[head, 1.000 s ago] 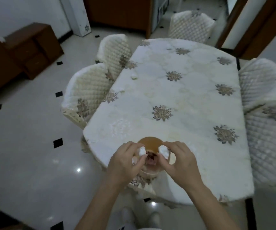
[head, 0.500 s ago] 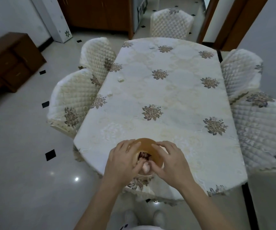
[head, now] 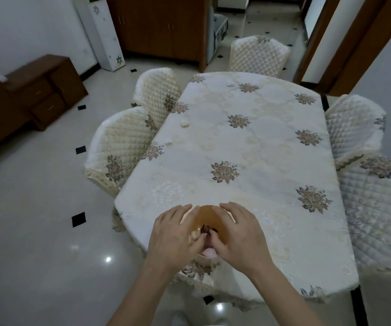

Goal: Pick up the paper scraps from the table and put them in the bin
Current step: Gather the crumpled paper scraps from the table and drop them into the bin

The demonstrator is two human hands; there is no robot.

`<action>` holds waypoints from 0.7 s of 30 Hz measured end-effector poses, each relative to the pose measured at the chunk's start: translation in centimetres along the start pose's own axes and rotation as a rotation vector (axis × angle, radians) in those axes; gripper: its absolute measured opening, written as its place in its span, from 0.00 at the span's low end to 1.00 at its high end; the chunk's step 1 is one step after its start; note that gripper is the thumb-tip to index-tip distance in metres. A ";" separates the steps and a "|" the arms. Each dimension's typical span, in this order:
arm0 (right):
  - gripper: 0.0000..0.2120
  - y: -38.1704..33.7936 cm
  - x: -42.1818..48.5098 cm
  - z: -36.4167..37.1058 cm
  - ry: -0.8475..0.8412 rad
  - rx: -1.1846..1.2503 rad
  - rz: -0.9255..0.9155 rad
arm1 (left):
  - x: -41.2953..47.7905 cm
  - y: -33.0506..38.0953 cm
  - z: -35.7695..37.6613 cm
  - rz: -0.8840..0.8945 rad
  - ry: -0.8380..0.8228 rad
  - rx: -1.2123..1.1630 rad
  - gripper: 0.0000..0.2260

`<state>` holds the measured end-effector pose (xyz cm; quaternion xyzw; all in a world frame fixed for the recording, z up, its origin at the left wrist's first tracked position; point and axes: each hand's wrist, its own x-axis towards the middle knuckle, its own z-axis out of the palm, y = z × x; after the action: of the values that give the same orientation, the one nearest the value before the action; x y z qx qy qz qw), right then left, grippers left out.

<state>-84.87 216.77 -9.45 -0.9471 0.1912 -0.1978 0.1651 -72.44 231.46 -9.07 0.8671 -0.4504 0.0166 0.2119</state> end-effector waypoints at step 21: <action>0.23 -23.3 3.9 9.7 -0.274 0.312 -0.791 | -22.8 -10.7 -12.4 -0.837 0.350 0.343 0.25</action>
<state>-70.41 237.76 -7.59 -0.9286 -0.2416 -0.1448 0.2414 -75.52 259.32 -6.56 0.9805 -0.0111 0.1496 0.1272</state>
